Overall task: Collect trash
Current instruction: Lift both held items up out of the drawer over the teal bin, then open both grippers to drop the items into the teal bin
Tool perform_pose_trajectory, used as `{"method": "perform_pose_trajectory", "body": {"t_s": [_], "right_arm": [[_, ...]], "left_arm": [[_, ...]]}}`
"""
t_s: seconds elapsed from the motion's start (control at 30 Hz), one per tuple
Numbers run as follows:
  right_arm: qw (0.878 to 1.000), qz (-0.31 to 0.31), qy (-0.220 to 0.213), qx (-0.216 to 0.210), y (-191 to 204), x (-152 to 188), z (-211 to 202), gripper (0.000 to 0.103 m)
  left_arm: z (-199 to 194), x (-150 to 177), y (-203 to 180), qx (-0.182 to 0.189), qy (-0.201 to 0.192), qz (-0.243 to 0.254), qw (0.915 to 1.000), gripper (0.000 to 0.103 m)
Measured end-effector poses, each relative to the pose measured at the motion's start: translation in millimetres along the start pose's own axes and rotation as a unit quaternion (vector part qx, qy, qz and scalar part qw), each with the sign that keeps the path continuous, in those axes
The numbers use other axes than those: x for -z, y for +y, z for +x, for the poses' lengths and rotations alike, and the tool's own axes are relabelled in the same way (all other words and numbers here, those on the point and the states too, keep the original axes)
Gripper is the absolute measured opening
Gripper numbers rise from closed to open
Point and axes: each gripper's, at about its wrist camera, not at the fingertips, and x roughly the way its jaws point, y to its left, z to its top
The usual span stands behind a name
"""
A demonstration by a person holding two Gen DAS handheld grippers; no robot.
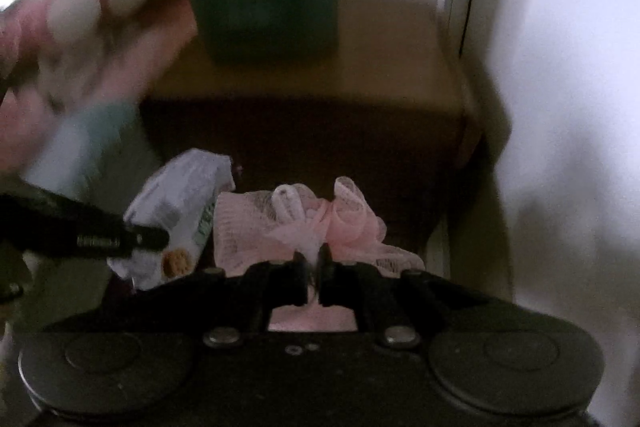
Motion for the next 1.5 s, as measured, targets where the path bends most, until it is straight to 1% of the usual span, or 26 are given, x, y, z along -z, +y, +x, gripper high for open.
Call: {"method": "perform_pose_trajectory", "body": {"t_s": [0.13,0.2,0.3,0.47,0.5,0.57,0.63,0.7,0.83,0.9,0.97,1.03,1.1,1.27,1.37,1.5], "right_arm": [[0.999,-0.009,-0.046,-0.003,2,-57,-42,0.003],[0.997,-0.019,-0.072,-0.003,2,-83,-62,0.003],[0.994,-0.032,-0.108,-0.006,3,-128,-83,0.003],[0.984,-0.061,-0.169,-0.004,9,-202,-114,0.003],[0.981,-0.064,-0.181,-0.003,8,-214,-121,0.003],[0.976,-0.07,-0.205,-0.003,10,-245,-131,0.003],[0.971,-0.079,-0.225,0.003,13,-273,-132,0.003],[0.968,-0.083,-0.236,0.005,16,-301,-129,0.003],[0.967,-0.084,-0.239,0.002,24,-349,-111,0.003],[0.969,-0.087,-0.231,0.004,29,-364,-96,0.003],[0.971,-0.091,-0.221,0.009,33,-372,-78,0.003],[0.974,-0.093,-0.208,0.009,37,-376,-59,0.003],[0.976,-0.091,-0.196,0.008,40,-378,-42,0.003],[0.984,-0.077,-0.162,0.001,40,-375,-3,0.003],[0.988,-0.069,-0.14,-0.006,37,-369,11,0.004],[0.994,-0.05,-0.1,-0.017,31,-366,28,0.006]], "left_arm": [[-60,-36,-5,0.013,-0.036,0.007,0.9992,0.014],[-82,-54,-7,0.018,-0.053,0.011,0.9984,0.014],[-125,-83,-3,0.031,-0.094,0.01,0.9951,0.014],[-183,-142,-1,0.031,-0.148,0.012,0.9884,0.014],[-191,-149,-1,0.031,-0.157,0.014,0.9871,0.014],[-207,-176,0,0.028,-0.18,0.023,0.9829,0.014],[-219,-203,3,0.034,-0.201,0.03,0.9786,0.014],[-226,-232,6,0.026,-0.22,0.036,0.9745,0.014],[-222,-280,16,0.018,-0.235,0.033,0.9712,0.014],[-212,-296,20,0.007,-0.235,0.03,0.9715,0.014],[-196,-315,27,-0.001,-0.227,0.03,0.9734,0.014],[-183,-326,28,-0.013,-0.213,0.033,0.9764,0.014],[-166,-337,32,-0.012,-0.196,0.029,0.9801,0.014],[-127,-349,39,-0.019,-0.153,0.026,0.9877,0.014],[-118,-350,39,-0.022,-0.139,0.038,0.9893,0.015],[-102,-347,37,-0.032,-0.116,0.066,0.9905,0.014]]}}
